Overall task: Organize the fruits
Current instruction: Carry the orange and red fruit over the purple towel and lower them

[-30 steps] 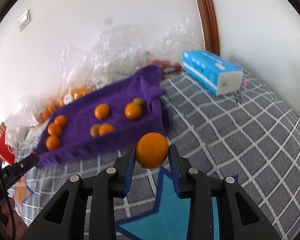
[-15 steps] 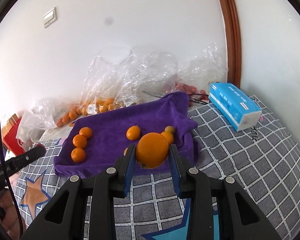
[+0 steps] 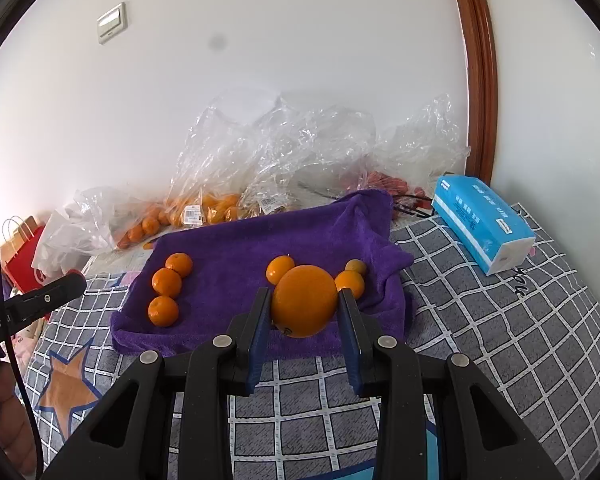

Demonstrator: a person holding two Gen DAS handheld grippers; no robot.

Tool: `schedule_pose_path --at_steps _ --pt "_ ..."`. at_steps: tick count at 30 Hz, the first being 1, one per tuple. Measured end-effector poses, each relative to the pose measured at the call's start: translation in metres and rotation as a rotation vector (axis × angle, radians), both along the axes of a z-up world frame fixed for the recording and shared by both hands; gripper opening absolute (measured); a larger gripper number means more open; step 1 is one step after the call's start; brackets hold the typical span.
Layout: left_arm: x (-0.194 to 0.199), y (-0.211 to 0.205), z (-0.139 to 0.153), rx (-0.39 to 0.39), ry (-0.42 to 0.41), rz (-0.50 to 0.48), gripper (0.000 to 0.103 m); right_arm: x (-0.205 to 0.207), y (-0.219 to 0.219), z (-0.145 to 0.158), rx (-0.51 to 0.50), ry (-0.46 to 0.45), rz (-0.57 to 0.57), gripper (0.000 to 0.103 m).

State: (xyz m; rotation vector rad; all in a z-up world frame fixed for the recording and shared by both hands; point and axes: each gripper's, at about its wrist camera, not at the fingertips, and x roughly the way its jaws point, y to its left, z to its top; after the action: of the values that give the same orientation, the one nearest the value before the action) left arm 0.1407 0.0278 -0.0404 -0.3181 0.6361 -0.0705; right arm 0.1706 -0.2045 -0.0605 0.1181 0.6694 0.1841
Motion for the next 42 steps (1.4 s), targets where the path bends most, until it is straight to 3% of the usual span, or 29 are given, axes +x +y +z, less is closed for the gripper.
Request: schedule_pose_path --at_steps 28,42 --pt "0.045 0.011 -0.024 -0.014 0.062 0.011 0.023 0.040 0.005 -0.022 -0.025 0.019 -0.008 0.033" --pt "0.055 0.055 -0.051 -0.037 0.122 0.097 0.023 0.058 0.003 -0.043 -0.016 0.048 -0.019 0.033"
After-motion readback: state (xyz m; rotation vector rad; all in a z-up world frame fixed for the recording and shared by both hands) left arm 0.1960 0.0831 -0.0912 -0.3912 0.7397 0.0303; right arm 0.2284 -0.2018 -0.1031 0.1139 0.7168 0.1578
